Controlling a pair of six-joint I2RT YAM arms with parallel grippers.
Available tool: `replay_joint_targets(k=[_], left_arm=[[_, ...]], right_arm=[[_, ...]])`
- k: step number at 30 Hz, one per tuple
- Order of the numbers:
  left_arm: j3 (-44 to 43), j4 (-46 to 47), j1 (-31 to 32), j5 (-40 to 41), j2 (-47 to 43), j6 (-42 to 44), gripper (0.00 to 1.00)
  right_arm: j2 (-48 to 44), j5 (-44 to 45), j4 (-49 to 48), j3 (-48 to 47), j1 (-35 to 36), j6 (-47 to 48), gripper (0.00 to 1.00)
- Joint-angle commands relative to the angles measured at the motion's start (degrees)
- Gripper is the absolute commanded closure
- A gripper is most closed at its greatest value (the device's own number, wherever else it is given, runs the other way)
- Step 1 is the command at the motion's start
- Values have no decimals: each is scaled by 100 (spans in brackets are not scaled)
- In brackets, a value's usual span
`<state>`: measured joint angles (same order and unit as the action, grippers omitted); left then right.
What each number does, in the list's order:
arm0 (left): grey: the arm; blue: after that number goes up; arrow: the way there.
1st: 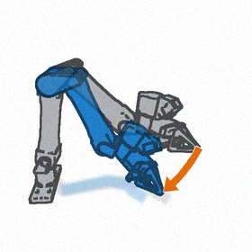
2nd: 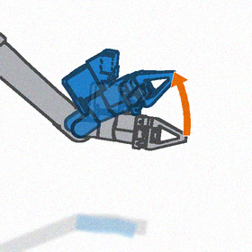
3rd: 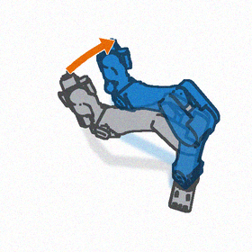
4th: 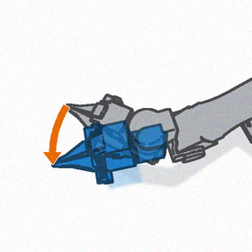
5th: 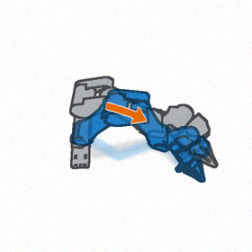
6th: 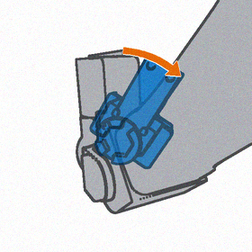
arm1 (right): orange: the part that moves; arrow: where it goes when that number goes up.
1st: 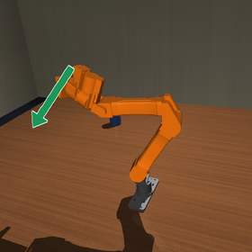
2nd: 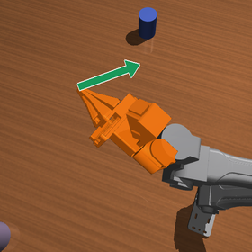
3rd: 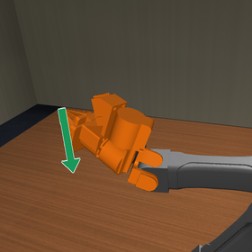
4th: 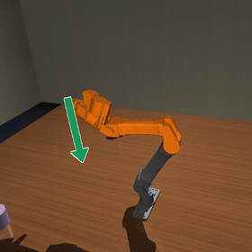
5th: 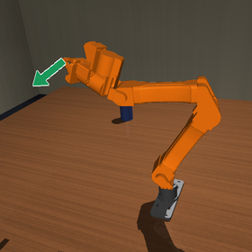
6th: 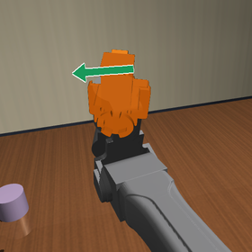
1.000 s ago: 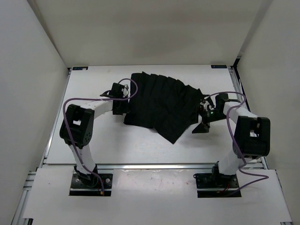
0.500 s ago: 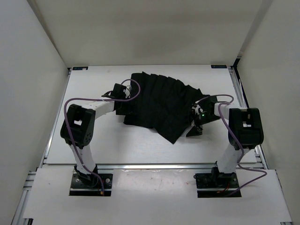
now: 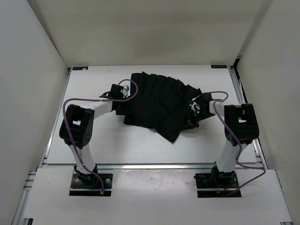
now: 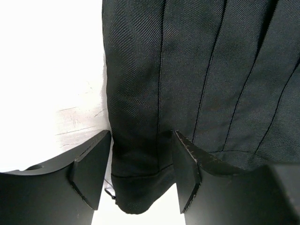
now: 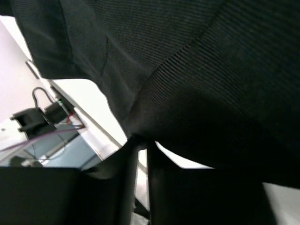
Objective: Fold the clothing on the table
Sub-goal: Flatten the skirt out
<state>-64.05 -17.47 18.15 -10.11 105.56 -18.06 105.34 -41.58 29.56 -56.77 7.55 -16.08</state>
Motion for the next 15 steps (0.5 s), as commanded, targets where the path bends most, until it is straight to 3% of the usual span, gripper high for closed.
replay_joint_targets(k=[1, 2, 7, 9, 12, 14, 15], left_arm=[[139, -63, 13, -70, -176, 31, 36], [156, -46, 30, -70, -193, 5, 35], [209, -63, 74, -114, -299, -13, 48], [244, -142, 101, -158, -334, -39, 49], [271, -247, 153, -167, -492, -57, 36], [218, -309, 241, -193, -633, -109, 13], [183, -353, 294, -298, -668, -144, 10]], right_arm=[[-136, 229, -310, 35, 28, -247, 90], [-163, 238, -328, 78, 10, -273, 100], [-882, 387, -162, 403, -446, -229, 100], [-1269, 309, -100, 552, -719, -168, 100], [-1902, 142, 146, 589, -1290, 138, 100], [-2262, 203, 470, 370, -1667, 446, 99], [-2307, 195, 602, 203, -1739, 665, 100]])
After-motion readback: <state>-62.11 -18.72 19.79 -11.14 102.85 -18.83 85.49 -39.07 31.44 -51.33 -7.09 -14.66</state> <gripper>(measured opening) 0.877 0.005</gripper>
